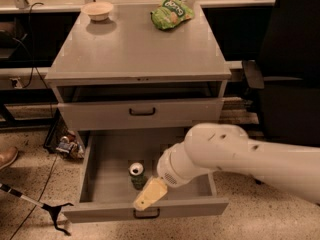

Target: Pick green can from middle drawer and place on counter

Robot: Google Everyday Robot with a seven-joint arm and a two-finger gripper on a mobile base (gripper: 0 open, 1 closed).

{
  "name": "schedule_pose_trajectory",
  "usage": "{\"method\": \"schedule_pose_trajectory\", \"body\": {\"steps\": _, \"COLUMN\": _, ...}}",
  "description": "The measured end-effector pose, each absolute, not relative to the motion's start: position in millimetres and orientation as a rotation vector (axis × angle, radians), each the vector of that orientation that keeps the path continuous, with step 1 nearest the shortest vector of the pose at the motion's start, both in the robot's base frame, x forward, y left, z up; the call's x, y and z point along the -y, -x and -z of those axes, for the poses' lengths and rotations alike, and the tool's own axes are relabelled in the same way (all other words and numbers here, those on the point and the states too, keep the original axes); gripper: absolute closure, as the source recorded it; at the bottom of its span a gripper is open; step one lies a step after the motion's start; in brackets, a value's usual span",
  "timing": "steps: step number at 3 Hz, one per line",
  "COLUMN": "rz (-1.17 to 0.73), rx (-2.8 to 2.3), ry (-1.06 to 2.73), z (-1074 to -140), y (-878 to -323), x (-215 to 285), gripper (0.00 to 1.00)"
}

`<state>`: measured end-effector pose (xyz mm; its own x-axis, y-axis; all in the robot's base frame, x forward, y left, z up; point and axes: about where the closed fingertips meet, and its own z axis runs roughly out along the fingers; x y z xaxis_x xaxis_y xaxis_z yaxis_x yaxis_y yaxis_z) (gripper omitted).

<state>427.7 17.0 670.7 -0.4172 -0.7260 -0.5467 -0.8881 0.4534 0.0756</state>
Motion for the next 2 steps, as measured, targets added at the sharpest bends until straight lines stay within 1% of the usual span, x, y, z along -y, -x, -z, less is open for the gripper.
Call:
{"method": "schedule_pose_trajectory", "body": {"steps": 1, "rz": -0.488, "rx": -2.243, "ry": 1.278, "z": -666.0, "y": -444.3, "x": -26.7, "gripper": 0.0}}
{"method": "schedule_pose_trajectory", "body": {"steps": 2, "rz": -0.488, "rx": -2.243, "ry": 1.278, "z": -666.0, "y": -444.3, "x": -26.7, "gripper": 0.0}}
